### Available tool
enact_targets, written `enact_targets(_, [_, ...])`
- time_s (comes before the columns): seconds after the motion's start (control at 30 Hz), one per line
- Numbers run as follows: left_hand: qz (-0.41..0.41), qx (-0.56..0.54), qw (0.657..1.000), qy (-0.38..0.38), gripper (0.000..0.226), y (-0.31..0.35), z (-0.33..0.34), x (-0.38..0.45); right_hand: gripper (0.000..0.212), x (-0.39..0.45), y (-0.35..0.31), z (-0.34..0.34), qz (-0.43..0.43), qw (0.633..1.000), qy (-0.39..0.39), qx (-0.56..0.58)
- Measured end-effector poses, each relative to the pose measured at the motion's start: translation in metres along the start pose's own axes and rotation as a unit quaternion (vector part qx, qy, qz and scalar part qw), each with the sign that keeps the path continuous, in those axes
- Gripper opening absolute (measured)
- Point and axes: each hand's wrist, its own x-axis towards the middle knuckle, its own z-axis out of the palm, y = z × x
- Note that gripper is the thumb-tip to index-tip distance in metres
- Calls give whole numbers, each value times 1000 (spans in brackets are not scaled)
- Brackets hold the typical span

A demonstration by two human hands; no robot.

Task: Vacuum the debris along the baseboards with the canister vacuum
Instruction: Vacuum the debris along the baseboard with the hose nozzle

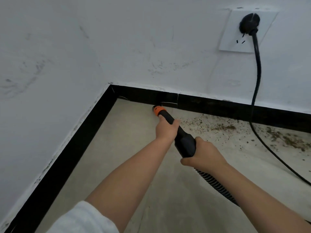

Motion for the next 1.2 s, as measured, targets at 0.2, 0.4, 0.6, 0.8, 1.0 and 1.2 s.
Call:
enact_targets(0.2, [-1, 22, 1000, 9, 70, -1, -35, 22, 49, 23, -31, 17, -15, 1000, -9, 18])
enact_targets(0.4, [-10, 7, 999, 43, 69, -9, -62, 37, 51, 42, -56, 28, -30, 999, -27, 22])
enact_targets(0.6, [-28, -2, 996, 89, 68, -24, -87, 45, 50, 52, -78, 47, -57, 996, -52, 48])
enact_targets(0.8, [-52, -42, 990, 125, 69, -37, -98, 28, 47, 45, -85, 57, -80, 992, -82, 43])
enact_targets(1.0, [-108, -106, 976, 154, 72, -53, -97, -9, 46, 22, -79, 53, -116, 983, -144, -3])
enact_targets(1.2, [-128, -145, 967, 166, 69, -62, -97, -42, 47, -6, -76, 45, -145, 974, -167, -37])
